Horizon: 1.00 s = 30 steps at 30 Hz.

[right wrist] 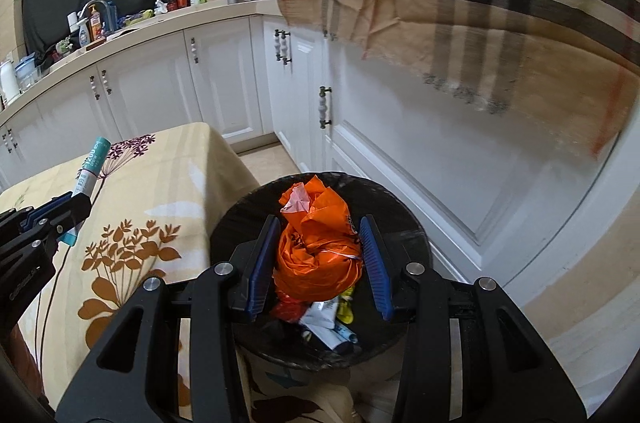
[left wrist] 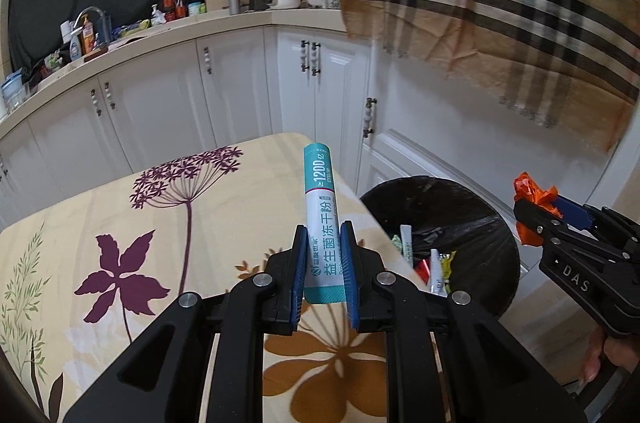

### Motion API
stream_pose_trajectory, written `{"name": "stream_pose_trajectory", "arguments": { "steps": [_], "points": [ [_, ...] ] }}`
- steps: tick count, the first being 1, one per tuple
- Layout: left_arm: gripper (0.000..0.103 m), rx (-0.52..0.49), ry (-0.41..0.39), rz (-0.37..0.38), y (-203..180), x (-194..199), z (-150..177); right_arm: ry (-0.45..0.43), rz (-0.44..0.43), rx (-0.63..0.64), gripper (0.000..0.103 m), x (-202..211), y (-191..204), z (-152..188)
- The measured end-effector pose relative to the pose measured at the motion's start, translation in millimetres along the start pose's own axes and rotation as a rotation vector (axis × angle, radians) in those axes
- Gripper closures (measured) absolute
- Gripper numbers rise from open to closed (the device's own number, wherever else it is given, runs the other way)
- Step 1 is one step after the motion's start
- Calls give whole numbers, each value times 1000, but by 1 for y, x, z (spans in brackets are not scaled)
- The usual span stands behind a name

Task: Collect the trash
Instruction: 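Carry the tube over the bin with the left gripper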

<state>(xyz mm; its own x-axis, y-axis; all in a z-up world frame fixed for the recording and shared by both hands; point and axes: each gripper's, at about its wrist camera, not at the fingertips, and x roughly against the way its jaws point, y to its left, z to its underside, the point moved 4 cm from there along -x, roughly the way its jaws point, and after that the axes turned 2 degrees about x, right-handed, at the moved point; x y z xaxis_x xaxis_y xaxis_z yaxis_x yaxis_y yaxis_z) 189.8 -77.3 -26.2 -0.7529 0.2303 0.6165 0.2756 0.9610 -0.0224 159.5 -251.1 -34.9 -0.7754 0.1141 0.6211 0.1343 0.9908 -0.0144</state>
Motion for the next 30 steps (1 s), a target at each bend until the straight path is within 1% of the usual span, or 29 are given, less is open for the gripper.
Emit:
{"name": "stream_pose_trajectory", "arguments": {
  "steps": [15,30],
  "points": [
    [85,-74,-21,19,-34,0,-4,-20,31,-26,63,7,-20,0],
    [85,-96,-22,26,-46,-13,-8,-21,38,-35,63,1,-28,-3]
  ]
}}
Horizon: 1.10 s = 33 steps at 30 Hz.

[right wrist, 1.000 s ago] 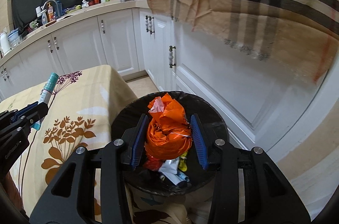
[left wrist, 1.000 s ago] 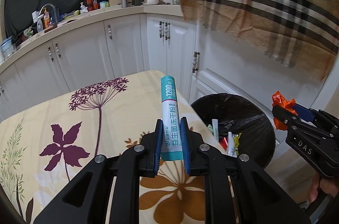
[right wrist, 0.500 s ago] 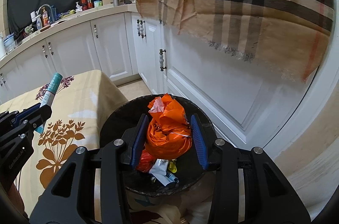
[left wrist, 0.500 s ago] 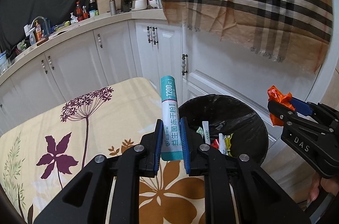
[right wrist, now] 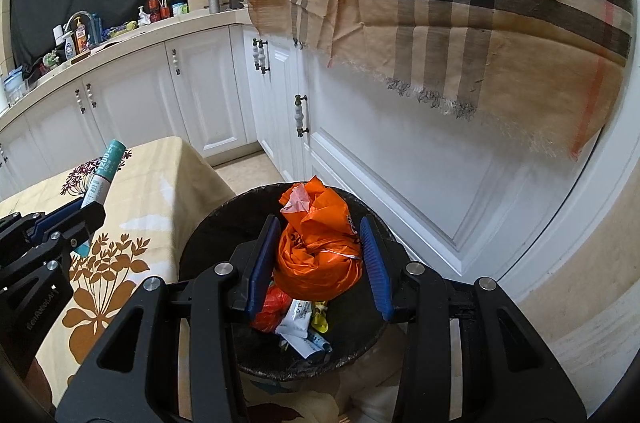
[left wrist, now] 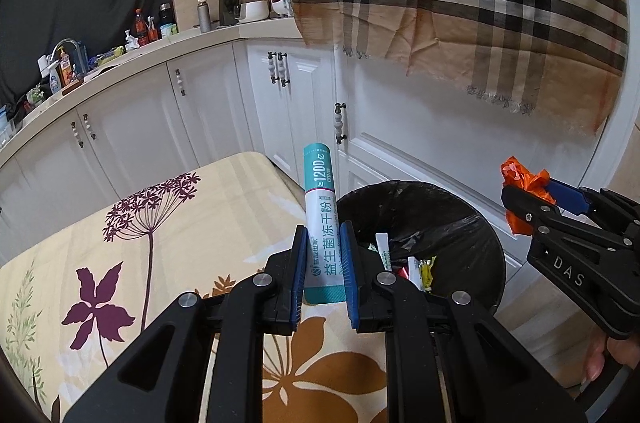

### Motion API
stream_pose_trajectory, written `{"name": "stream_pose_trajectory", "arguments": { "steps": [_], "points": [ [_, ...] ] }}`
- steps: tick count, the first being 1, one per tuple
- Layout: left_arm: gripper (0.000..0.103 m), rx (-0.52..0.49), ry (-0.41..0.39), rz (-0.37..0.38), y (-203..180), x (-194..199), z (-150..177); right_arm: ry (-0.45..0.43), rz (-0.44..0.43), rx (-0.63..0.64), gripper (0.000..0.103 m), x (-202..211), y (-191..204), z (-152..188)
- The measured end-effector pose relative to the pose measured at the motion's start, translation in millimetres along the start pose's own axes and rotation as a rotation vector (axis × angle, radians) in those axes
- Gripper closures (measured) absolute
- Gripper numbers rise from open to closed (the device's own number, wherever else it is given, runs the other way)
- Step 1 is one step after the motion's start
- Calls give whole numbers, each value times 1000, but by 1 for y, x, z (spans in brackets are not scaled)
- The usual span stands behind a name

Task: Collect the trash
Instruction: 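Open both grippers to drop the orange bag and tube into the bin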

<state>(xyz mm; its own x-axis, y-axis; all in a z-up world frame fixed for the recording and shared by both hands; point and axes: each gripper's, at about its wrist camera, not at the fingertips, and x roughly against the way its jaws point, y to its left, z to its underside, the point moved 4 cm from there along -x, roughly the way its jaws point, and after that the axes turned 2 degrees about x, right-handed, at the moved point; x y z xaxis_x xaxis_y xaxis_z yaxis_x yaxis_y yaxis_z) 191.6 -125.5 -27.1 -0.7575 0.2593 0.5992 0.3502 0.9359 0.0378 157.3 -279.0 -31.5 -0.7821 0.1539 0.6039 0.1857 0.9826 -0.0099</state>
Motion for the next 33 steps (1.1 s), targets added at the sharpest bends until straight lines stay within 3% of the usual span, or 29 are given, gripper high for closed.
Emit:
{"name": "stream_pose_trajectory", "arguments": {
  "steps": [26,29,33],
  "points": [
    [84,-26,7,5,-13,-42,-12,6,-7,-2,62,-40,3,-14],
    [77,-24,14,6,-13,-47,-12,9,-3,-6,53,-47,4,-14],
    [65,-5,13,3,-10,-46,-10,11,5,-10,51,-48,4,-13]
  ]
}}
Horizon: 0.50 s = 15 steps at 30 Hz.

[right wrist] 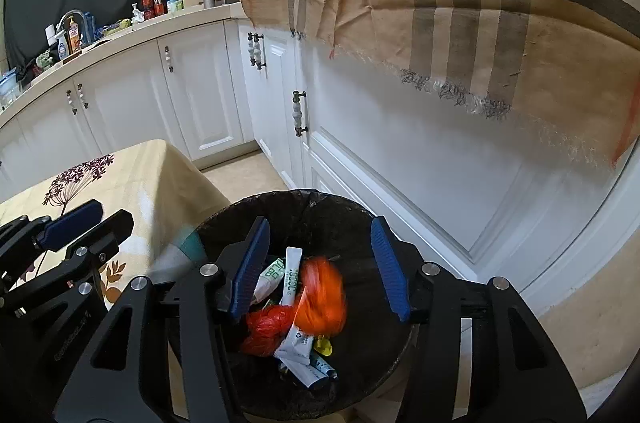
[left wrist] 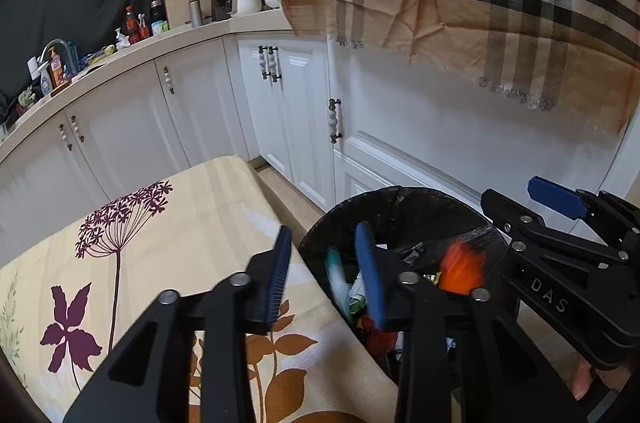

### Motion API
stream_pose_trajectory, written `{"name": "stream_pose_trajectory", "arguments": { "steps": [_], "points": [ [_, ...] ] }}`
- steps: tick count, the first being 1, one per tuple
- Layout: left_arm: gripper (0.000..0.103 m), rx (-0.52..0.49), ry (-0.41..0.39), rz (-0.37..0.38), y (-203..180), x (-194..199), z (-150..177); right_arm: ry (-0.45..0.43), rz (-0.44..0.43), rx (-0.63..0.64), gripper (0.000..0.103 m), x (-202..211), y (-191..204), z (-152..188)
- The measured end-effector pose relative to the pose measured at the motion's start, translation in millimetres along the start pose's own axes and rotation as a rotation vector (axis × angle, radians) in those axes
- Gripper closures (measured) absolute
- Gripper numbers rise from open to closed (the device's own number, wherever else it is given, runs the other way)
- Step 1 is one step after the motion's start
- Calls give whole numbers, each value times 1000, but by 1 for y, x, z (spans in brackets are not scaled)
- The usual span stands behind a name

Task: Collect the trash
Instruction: 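Open both grippers to drop the orange bag and tube into the bin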

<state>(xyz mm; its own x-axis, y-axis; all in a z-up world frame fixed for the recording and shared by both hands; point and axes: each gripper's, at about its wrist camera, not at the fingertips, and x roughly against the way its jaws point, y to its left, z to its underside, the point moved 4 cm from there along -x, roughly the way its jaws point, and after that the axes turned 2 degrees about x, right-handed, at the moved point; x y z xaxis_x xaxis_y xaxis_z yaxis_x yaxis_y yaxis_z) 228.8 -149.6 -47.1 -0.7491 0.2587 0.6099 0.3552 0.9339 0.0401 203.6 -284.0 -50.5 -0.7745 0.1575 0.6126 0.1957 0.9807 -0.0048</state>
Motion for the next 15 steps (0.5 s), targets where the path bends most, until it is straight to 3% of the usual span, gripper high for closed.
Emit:
{"name": "stream_pose_trajectory", "arguments": {
  "steps": [4,15],
  "points": [
    [64,8,-3,-2,2,1,0,0,3,1,50,1,0,2],
    [47,38,-57,-10,15,31,0,-39,6,6,43,27,5,1]
  ]
}}
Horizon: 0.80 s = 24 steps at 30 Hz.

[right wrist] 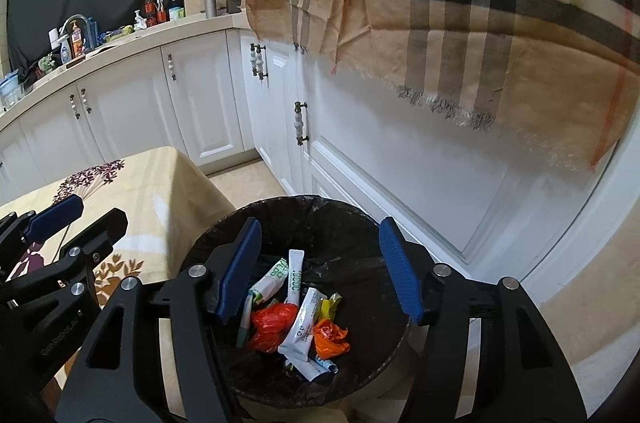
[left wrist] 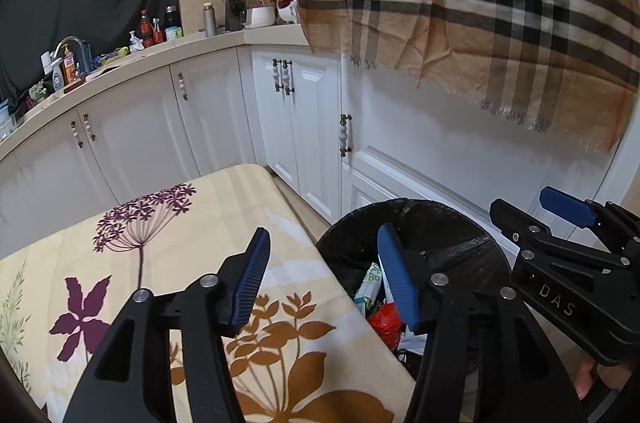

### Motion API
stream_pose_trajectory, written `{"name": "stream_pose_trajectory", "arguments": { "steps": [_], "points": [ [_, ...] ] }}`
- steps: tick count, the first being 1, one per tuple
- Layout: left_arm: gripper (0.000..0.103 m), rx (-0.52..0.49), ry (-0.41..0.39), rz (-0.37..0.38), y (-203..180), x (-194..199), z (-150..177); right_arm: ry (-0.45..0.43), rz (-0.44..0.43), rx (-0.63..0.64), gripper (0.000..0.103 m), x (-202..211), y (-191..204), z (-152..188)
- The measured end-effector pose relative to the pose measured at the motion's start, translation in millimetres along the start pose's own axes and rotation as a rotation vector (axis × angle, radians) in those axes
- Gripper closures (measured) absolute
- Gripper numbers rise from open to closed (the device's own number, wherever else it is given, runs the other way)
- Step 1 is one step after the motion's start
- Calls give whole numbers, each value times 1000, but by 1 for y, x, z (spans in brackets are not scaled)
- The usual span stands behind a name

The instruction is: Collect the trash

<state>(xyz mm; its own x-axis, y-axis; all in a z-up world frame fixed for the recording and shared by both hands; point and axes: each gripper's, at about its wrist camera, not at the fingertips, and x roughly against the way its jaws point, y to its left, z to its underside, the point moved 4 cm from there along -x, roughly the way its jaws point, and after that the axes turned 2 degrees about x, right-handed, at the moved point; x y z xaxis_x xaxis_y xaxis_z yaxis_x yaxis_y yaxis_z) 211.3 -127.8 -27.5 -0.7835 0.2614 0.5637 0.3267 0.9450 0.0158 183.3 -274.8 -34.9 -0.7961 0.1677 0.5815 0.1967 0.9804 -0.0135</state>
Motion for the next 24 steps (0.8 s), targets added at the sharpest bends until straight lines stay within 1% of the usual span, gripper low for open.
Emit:
{"name": "stream_pose_trajectory", "arguments": {
  "steps": [5,8,13,24],
  "points": [
    [40,22,-27,-7,11,22,5,-11,-1,2,41,17,6,5],
    [36,33,-35,-16,18,34,11,-13,-3,8,37,27,11,10],
    [31,55,-36,-29,30,50,22,-19,-5,24,36,44,19,17],
    [28,96,-71,-71,53,89,33,-55,-23,39,31,80,37,24]
  ]
}}
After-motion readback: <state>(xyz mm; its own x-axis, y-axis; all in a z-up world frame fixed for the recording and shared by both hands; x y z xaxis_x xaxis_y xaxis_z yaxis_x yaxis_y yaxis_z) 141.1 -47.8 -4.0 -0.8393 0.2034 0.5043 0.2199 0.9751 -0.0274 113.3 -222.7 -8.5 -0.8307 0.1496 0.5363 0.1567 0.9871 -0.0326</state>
